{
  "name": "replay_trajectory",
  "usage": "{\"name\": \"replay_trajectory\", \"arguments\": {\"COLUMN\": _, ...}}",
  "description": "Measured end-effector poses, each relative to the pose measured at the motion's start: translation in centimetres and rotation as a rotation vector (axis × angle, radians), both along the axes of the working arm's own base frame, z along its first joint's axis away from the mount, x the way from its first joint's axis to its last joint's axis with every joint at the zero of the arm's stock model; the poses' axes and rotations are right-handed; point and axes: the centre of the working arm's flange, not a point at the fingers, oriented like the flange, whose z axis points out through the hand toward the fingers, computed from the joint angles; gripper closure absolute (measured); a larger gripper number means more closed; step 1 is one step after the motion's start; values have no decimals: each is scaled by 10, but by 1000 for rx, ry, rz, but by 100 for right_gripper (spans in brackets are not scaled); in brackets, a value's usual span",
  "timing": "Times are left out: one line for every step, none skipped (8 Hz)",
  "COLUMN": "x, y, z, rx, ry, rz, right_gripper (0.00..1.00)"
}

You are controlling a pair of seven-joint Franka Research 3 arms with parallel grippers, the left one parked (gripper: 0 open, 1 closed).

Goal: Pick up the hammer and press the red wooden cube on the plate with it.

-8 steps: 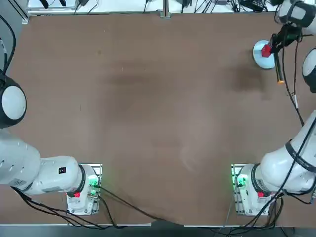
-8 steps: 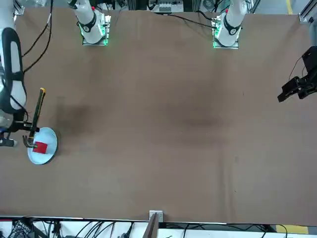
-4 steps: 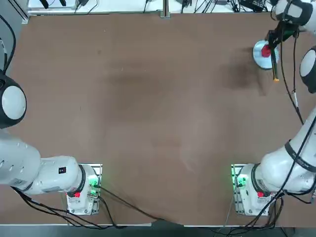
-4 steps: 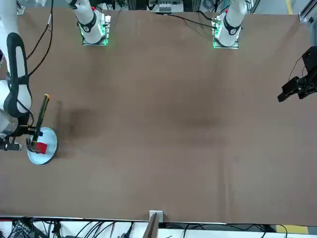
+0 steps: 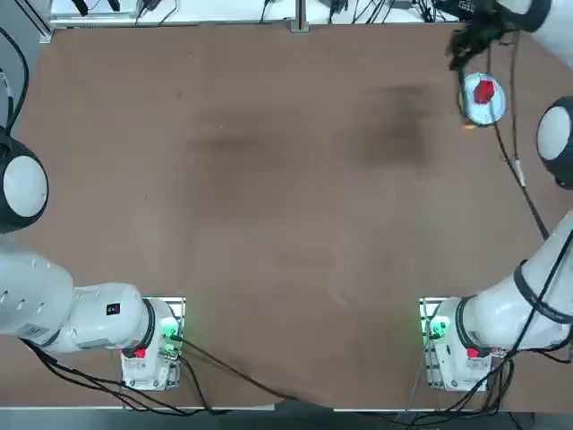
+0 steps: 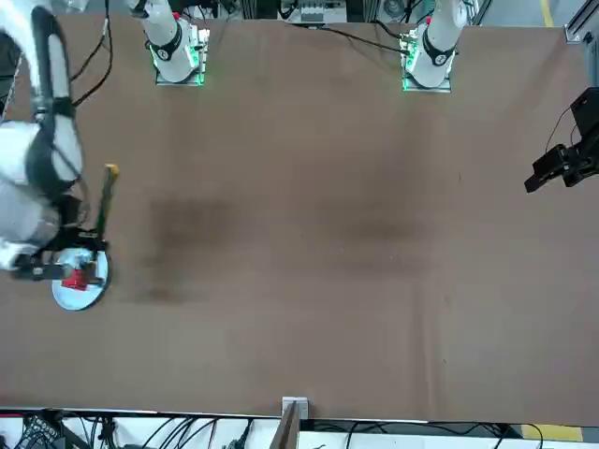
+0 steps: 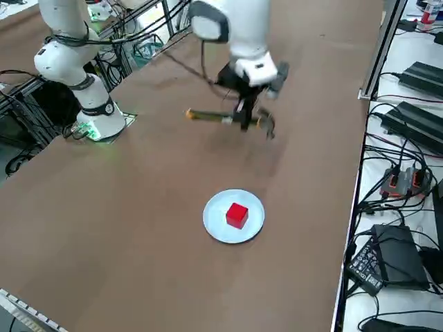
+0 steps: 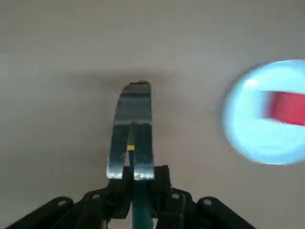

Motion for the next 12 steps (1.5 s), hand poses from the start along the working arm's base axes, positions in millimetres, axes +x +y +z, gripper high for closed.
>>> {"name": "replay_trajectory", "arguments": {"x": -4, "y": 50, "z": -20, "rx": 24, "ry": -5, "rz": 11, "right_gripper": 79}}
{"name": "replay_trajectory", "arguments": {"x": -10, "y": 89, "z": -43, "rx": 25, "ry": -22, "rz": 26, "right_gripper": 79}}
{"name": "replay_trajectory", "arguments": {"x": -19, "y": 117, "z": -67, "rx": 19, "ry": -46, "rz": 41, "right_gripper": 79}}
{"name": "replay_trajectory", "arguments": {"x": -30, "y": 137, "z": -90, "rx": 11, "ry": -74, "rz": 55, "right_gripper": 79}}
{"name": "replay_trajectory", "arguments": {"x": -41, "y": 147, "z": -111, "rx": 3, "ry": -104, "rz": 62, "right_gripper": 79}}
{"name": "replay_trajectory", "arguments": {"x": -52, "y": 148, "z": -129, "rx": -5, "ry": -125, "rz": 63, "right_gripper": 79}}
{"name": "replay_trajectory", "arguments": {"x": -59, "y": 146, "z": -140, "rx": -11, "ry": -126, "rz": 62, "right_gripper": 79}}
{"name": "replay_trajectory", "arguments": {"x": -63, "y": 144, "z": -147, "rx": -15, "ry": -120, "rz": 61, "right_gripper": 79}}
{"name": "replay_trajectory", "arguments": {"x": -64, "y": 144, "z": -150, "rx": -17, "ry": -115, "rz": 61, "right_gripper": 79}}
{"name": "replay_trajectory", "arguments": {"x": -65, "y": 144, "z": -151, "rx": -17, "ry": -114, "rz": 61, "right_gripper": 78}}
{"name": "replay_trajectory", "arguments": {"x": -64, "y": 145, "z": -150, "rx": -17, "ry": -118, "rz": 63, "right_gripper": 65}}
{"name": "replay_trajectory", "arguments": {"x": -65, "y": 148, "z": -148, "rx": -15, "ry": -121, "rz": 67, "right_gripper": 48}}
